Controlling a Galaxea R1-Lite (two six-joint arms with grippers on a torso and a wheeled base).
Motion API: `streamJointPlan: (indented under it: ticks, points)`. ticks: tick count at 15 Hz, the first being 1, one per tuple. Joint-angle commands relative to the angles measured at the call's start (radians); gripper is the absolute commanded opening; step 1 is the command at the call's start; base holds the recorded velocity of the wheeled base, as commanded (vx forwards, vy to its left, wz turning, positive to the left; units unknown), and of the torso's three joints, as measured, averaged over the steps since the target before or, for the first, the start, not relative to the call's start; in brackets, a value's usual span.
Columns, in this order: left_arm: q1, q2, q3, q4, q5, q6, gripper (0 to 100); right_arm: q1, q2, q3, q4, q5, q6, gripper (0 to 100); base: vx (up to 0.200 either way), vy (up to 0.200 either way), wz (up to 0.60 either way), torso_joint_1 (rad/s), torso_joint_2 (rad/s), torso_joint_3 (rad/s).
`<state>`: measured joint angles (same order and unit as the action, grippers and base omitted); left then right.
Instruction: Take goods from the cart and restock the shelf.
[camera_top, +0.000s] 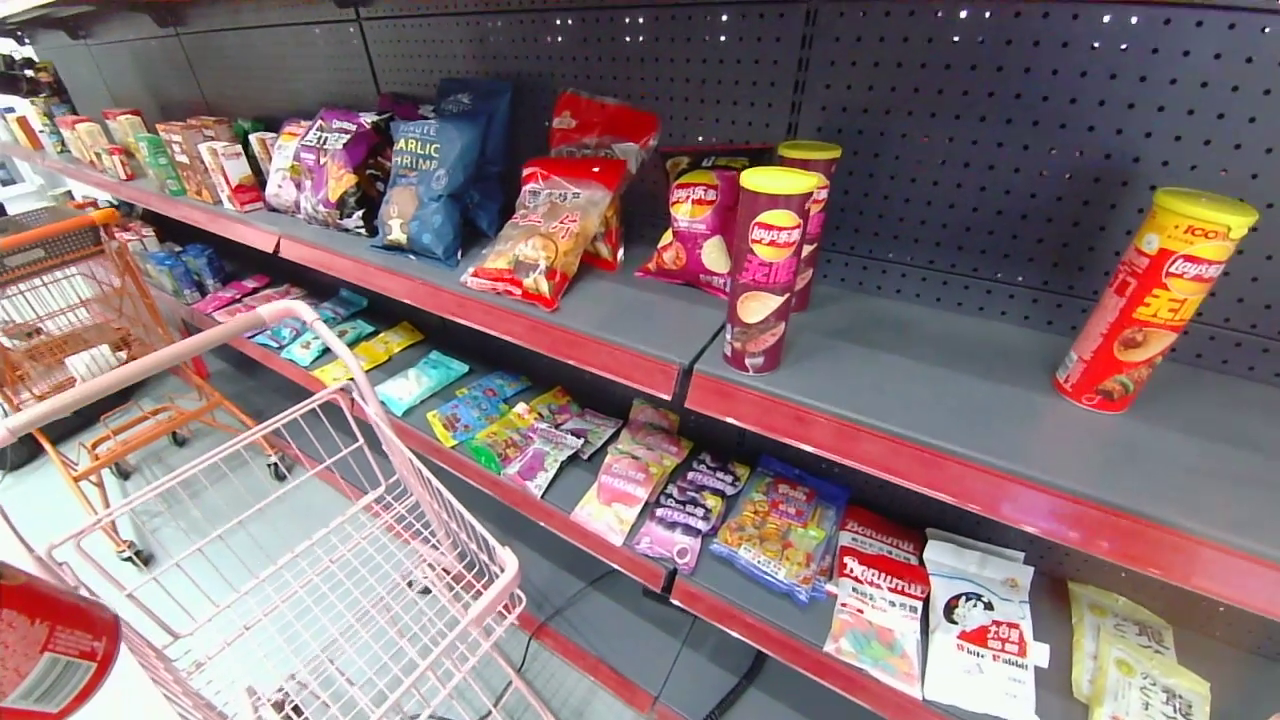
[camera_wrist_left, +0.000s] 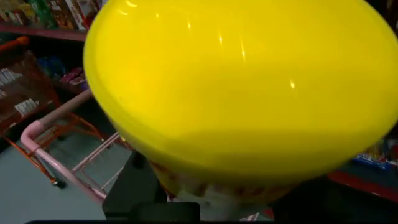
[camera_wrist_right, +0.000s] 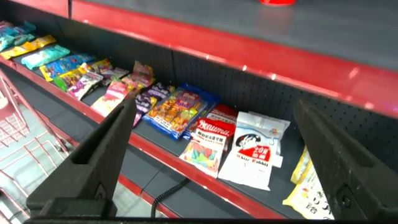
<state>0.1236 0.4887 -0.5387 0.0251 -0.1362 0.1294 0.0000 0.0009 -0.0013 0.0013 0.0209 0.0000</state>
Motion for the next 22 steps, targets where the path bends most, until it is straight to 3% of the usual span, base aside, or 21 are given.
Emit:
streamJointPlan:
  ticks: [1,12,17,22]
  points:
    - [0.001,-0.027,0.003,-0.001,0.01,0.013,0,0.0,0.001,0.0,0.0,0.001,0.0,100,0.0,0.0,0.0,0.237,-0.56,-0.334]
    - [0.001,-0.021,0.005,-0.001,0.015,0.029,0,0.0,0.001,0.0,0.0,0.001,0.002,100,0.0,0.0,0.0,0.167,-0.39,-0.22]
    - [0.001,-0.025,0.02,-0.001,0.012,0.055,0,0.0,0.001,0.0,0.0,0.001,0.002,100,0.0,0.0,0.0,0.165,-0.36,-0.196]
    - [-0.013,-0.078,0.085,0.001,-0.016,0.125,0,0.0,0.001,0.0,0.0,0.001,0.002,100,0.0,0.0,-0.48,0.053,-0.13,-0.053]
